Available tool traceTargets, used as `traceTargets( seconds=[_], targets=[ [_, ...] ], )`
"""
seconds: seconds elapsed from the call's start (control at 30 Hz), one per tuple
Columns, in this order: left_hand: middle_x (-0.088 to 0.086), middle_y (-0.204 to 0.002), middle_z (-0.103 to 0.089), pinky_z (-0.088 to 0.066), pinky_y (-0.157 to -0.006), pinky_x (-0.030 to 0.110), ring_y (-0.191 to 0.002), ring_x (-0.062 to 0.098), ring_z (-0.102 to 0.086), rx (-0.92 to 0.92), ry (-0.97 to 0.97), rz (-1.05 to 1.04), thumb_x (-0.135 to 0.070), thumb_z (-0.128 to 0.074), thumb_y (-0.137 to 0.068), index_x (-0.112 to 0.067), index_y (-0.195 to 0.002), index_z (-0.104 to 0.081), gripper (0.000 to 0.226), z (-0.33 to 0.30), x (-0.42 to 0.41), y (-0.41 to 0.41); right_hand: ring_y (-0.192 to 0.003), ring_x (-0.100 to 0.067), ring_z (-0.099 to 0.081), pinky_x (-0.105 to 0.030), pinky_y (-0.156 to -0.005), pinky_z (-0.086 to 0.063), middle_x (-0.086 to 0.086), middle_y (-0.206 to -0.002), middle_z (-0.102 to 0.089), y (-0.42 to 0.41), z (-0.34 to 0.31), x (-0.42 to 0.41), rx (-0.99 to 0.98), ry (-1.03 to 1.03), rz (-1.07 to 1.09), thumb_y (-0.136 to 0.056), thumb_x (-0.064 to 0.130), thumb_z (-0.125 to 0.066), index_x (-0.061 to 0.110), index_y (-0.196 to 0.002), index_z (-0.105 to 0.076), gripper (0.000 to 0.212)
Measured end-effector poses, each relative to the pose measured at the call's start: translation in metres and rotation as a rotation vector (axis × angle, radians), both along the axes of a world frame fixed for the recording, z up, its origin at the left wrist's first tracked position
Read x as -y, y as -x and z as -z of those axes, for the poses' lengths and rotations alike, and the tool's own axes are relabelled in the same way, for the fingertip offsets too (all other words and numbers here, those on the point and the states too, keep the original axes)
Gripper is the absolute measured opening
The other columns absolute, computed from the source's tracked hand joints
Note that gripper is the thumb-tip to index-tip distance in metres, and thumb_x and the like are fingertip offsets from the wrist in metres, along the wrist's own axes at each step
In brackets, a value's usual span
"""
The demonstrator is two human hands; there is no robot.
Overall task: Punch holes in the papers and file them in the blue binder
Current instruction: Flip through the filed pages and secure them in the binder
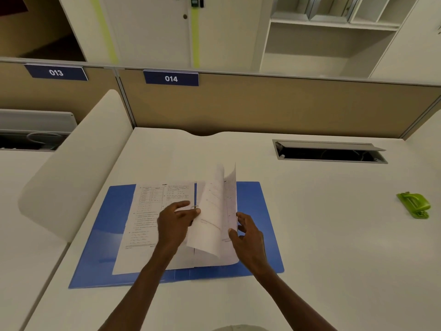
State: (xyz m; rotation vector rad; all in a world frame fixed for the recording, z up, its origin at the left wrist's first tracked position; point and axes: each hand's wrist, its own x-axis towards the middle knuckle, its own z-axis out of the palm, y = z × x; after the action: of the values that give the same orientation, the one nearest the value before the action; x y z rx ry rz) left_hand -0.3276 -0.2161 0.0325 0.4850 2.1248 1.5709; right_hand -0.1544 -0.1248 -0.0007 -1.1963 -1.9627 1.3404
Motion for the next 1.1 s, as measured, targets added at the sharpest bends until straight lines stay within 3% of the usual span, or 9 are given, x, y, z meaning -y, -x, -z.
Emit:
traceTargets(
  seconds=[0.17,0.43,0.53,0.63,0.73,0.83,0.9,1.0,1.1],
  targets=[
    [0.001,-0.121,-0.061,-0.057,-0.084,0.043,-0.099,0.022,-0.064,-0.03,0.046,-0.153,-0.029,-0.076,-0.078,-0.021,-0.116,-0.062,0.041,-0.01,0.052,0.047,-0.102,-0.002,-0.056,-0.003,-0.072,-0.044,0.022,-0.114,-0.054,0.0,0.003,-0.001,0.009,-0.032,-0.017,-0.09,0.024,-0.063,0.028,-0.125,-0.047,0.039],
    [0.003,-0.106,-0.065,-0.045,-0.058,0.022,-0.073,0.009,-0.059,-0.052,0.142,-0.36,-0.027,-0.077,-0.076,-0.021,-0.11,-0.067,0.036,-0.007,0.121,0.097,-0.105,-0.003,-0.056,-0.001,-0.071,-0.043,0.009,-0.125,-0.061,-0.002,0.012,-0.003,0.017,-0.041,-0.003,-0.09,0.019,-0.063,0.024,-0.126,-0.048,0.039],
    [0.013,-0.115,-0.066,-0.052,-0.078,0.035,-0.092,0.025,-0.062,-0.046,0.245,-0.35,-0.019,-0.074,-0.08,-0.01,-0.113,-0.067,0.035,0.01,0.129,0.099,-0.105,-0.003,-0.055,-0.002,-0.071,-0.043,0.007,-0.126,-0.06,-0.001,0.012,-0.002,0.019,-0.046,-0.008,-0.09,0.019,-0.063,0.023,-0.126,-0.047,0.04],
    [0.018,-0.122,-0.064,-0.045,-0.097,0.047,-0.11,0.037,-0.059,-0.115,0.448,-0.333,-0.019,-0.072,-0.082,-0.005,-0.118,-0.064,0.039,0.022,0.128,0.091,-0.103,-0.003,-0.055,0.0,-0.067,-0.043,0.01,-0.125,-0.059,-0.001,0.012,-0.001,0.022,-0.05,-0.019,-0.09,0.021,-0.063,0.025,-0.126,-0.046,0.039],
    [0.022,-0.124,-0.061,-0.045,-0.095,0.048,-0.112,0.04,-0.058,-0.31,0.563,-0.278,-0.022,-0.072,-0.083,0.0,-0.123,-0.058,0.048,0.025,0.116,0.074,-0.095,0.002,-0.058,0.004,-0.063,-0.043,0.013,-0.121,-0.058,-0.002,0.011,0.0,0.006,-0.041,-0.03,-0.089,0.022,-0.064,0.027,-0.124,-0.046,0.04],
    [0.015,-0.109,-0.069,-0.049,-0.085,0.038,-0.098,0.03,-0.064,-0.336,0.406,-0.206,-0.021,-0.072,-0.083,-0.002,-0.111,-0.064,0.034,0.016,0.089,0.054,-0.093,0.011,-0.055,0.005,-0.063,-0.043,0.022,-0.115,-0.054,-0.002,0.008,0.002,-0.005,-0.055,-0.043,-0.087,0.027,-0.066,0.032,-0.122,-0.045,0.041],
    [0.006,-0.099,-0.071,-0.049,-0.08,0.03,-0.089,0.021,-0.066,-0.254,0.285,-0.093,-0.022,-0.073,-0.083,-0.006,-0.104,-0.067,0.027,0.008,0.065,0.038,-0.096,0.013,-0.054,0.004,-0.064,-0.043,0.03,-0.114,-0.051,-0.001,0.006,0.003,-0.001,-0.076,-0.056,-0.086,0.033,-0.067,0.035,-0.123,-0.044,0.043],
    [0.0,-0.089,-0.075,-0.057,-0.073,0.027,-0.081,0.017,-0.072,0.086,0.087,0.083,-0.028,-0.074,-0.081,-0.018,-0.096,-0.07,0.018,-0.002,0.031,0.011,-0.1,0.025,-0.048,0.005,-0.064,-0.041,0.042,-0.11,-0.044,0.001,0.002,0.008,-0.017,-0.108,-0.084,-0.085,0.041,-0.066,0.041,-0.122,-0.041,0.045],
    [0.003,-0.093,-0.077,-0.059,-0.071,0.026,-0.086,0.018,-0.074,0.338,-0.047,0.254,-0.029,-0.071,-0.082,-0.019,-0.096,-0.072,0.018,-0.003,0.004,-0.014,-0.096,0.021,-0.049,0.003,-0.065,-0.04,0.041,-0.113,-0.041,0.002,-0.002,0.011,-0.012,-0.122,-0.096,-0.085,0.048,-0.063,0.038,-0.127,-0.042,0.048]
  ],
)
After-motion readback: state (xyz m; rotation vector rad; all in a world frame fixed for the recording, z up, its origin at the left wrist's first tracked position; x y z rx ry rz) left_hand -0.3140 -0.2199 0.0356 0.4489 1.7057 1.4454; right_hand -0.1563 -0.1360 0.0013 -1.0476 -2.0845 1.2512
